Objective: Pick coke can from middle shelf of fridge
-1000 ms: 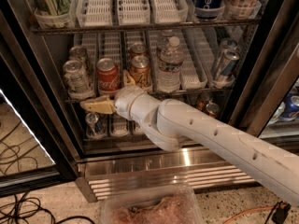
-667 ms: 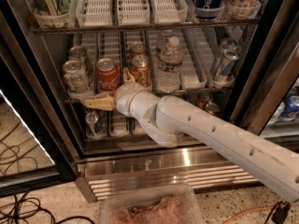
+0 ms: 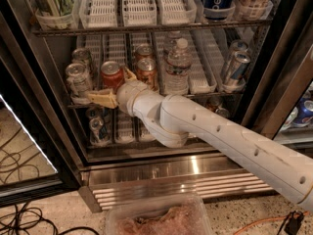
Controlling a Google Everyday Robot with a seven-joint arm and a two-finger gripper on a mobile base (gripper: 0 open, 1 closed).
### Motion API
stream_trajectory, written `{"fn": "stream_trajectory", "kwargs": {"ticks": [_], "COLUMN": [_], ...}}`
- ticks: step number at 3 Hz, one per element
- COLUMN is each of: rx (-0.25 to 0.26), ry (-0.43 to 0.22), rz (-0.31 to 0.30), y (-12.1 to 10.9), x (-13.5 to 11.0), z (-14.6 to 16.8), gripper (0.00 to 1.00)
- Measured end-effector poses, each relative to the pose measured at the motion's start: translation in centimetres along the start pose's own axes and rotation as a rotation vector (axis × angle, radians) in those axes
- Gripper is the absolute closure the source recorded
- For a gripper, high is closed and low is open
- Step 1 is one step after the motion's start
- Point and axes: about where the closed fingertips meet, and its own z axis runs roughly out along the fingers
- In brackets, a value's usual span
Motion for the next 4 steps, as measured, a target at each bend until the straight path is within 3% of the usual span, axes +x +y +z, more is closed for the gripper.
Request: {"fn": "stream_trajectory", "kwargs": {"ticks": [3, 4], "rx": [-0.013, -0.013], "ry": [0.013, -0.010], "rz": [0.004, -0.008], "y": [0.3, -0.2], "x": [0.4, -1.0], "z": [0.0, -0.3], "gripper": [0.89, 1.00]}}
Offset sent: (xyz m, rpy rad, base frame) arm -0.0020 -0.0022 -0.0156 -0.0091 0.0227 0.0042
